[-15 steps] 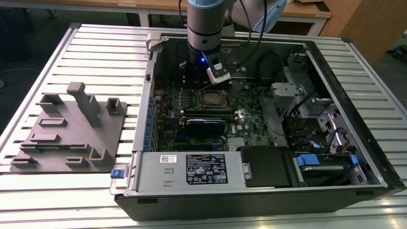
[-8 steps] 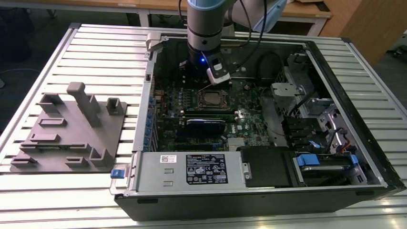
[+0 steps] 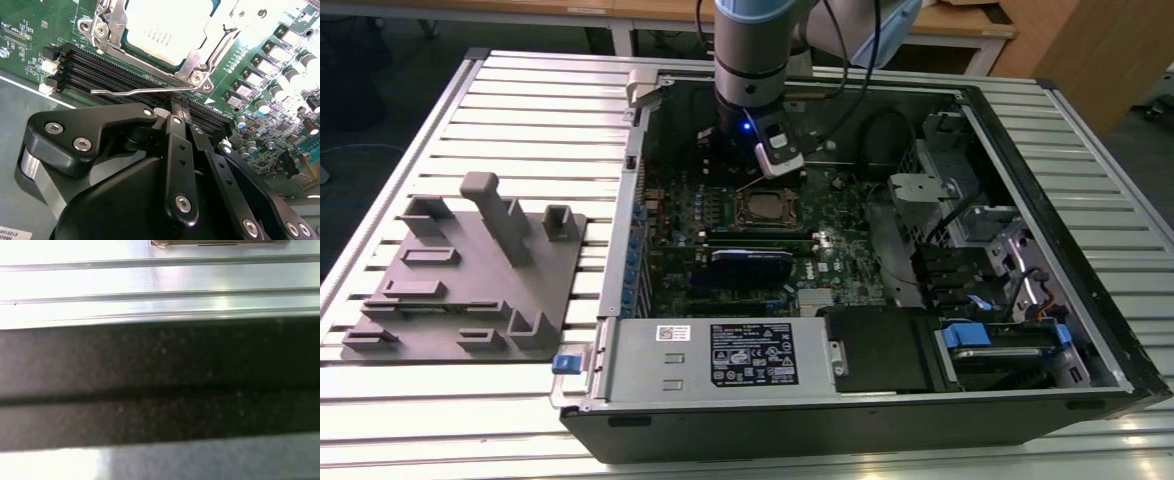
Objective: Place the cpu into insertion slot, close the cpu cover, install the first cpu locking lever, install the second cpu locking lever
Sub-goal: 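Install the first cpu locking lever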
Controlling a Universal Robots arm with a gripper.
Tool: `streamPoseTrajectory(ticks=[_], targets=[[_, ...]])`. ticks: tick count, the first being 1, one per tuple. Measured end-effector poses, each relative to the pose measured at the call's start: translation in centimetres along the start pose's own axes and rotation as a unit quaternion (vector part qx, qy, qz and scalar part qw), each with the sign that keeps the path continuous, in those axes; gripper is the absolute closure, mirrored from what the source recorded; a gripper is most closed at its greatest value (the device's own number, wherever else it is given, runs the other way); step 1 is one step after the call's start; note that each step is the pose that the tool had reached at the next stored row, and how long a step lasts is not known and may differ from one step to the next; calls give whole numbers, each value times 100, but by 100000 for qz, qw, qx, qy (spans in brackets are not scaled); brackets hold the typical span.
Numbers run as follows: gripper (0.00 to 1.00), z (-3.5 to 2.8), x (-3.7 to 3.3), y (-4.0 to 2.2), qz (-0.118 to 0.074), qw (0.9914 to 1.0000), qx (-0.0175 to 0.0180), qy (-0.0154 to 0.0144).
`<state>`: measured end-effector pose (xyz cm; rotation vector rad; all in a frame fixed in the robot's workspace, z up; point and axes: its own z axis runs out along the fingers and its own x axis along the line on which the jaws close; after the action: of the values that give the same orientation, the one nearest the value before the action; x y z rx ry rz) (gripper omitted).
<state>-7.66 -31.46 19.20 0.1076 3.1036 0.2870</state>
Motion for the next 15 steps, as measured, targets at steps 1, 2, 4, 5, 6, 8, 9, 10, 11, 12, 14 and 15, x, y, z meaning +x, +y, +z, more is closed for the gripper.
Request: streamPoseTrajectory(ticks=[1,2,4,5,6,8,9,10,11,12,14,15], targets=[[89,-4,1,-3,-1,100000,52,17],[89,-4,1,-4,1,100000,118,20],[89,1,-1,-5,-19,99999,348,-28],[89,1,-2,-7,-24,99999,521,-51],[89,1,-2,-8,-29,99997,715,-67],[89,1,-2,-9,-35,99996,864,-70],[89,0,-2,-9,-36,99996,867,-69],[89,-2,-2,-8,-36,99996,863,-71],[89,-5,-2,-7,-32,99996,846,-82],[89,-10,-3,-5,-34,99997,826,-94],[89,-22,-4,-1,-36,99997,796,-119],[89,-29,-4,0,-34,99997,794,-119]])
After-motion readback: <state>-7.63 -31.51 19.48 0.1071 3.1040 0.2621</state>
